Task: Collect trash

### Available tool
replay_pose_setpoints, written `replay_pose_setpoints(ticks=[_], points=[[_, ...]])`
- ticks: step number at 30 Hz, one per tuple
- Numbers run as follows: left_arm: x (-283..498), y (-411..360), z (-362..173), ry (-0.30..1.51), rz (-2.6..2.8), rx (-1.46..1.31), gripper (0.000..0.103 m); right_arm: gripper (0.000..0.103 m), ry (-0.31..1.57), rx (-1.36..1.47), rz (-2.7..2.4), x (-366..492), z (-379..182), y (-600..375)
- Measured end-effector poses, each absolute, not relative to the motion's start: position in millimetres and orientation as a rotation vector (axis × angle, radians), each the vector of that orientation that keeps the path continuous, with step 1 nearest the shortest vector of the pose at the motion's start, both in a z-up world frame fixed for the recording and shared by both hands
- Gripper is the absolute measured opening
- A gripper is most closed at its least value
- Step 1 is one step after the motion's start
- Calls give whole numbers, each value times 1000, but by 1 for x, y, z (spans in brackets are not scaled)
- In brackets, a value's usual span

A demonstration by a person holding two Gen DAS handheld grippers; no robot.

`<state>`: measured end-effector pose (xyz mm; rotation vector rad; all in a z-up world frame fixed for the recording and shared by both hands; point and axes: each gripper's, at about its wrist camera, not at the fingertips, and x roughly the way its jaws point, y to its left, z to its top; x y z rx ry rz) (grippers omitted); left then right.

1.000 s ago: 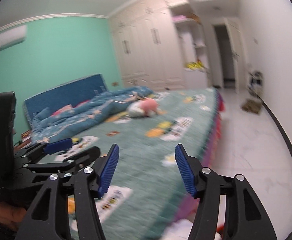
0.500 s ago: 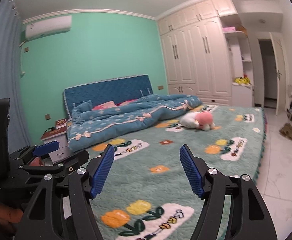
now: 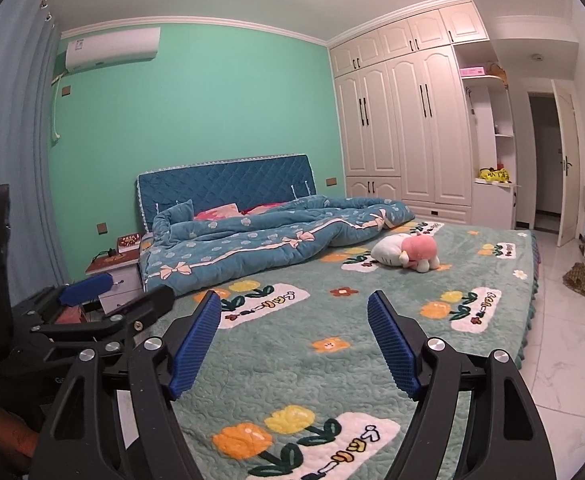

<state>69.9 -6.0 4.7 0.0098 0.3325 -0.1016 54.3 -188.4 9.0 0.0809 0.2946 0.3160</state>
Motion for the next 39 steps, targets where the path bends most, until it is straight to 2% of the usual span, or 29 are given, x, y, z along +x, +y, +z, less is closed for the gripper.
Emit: replay_pose_setpoints(ticks=[39], points=[[69,1,4,341,-76,30,98,75,319,88,335,59,-2,-192]])
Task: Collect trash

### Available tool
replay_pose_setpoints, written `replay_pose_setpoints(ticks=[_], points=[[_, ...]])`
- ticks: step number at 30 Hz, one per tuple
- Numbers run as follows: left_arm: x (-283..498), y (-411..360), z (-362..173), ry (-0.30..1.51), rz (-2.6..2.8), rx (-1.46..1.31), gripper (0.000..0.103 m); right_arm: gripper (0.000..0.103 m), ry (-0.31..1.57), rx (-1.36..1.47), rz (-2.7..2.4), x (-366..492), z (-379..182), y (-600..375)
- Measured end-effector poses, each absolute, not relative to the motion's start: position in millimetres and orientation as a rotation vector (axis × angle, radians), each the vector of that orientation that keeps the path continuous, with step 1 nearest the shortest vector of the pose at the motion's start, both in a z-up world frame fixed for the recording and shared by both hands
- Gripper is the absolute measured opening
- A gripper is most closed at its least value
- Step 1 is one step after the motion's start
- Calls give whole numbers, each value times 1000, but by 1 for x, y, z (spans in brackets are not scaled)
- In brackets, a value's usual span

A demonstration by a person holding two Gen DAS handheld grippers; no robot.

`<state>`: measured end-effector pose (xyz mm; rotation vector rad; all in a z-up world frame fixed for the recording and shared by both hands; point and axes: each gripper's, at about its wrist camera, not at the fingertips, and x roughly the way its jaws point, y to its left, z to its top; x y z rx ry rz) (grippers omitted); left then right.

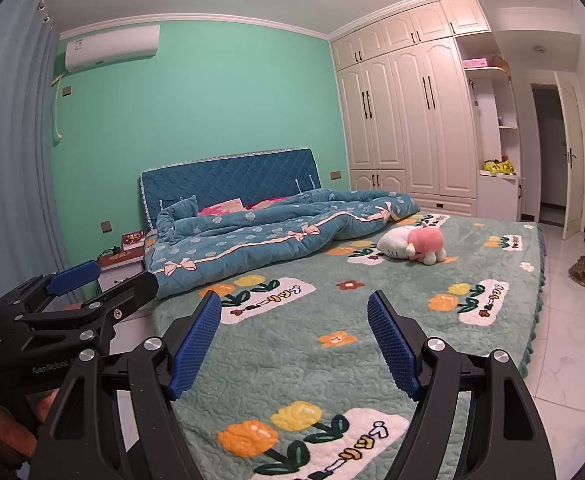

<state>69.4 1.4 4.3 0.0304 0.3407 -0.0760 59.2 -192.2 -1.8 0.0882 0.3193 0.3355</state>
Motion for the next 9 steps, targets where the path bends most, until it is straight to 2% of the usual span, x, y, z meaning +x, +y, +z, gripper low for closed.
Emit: replay_pose_setpoints(ticks=[9], points=[[72,-5,1,364,-51,71,98,82,320,98,322,61,-4,-195]])
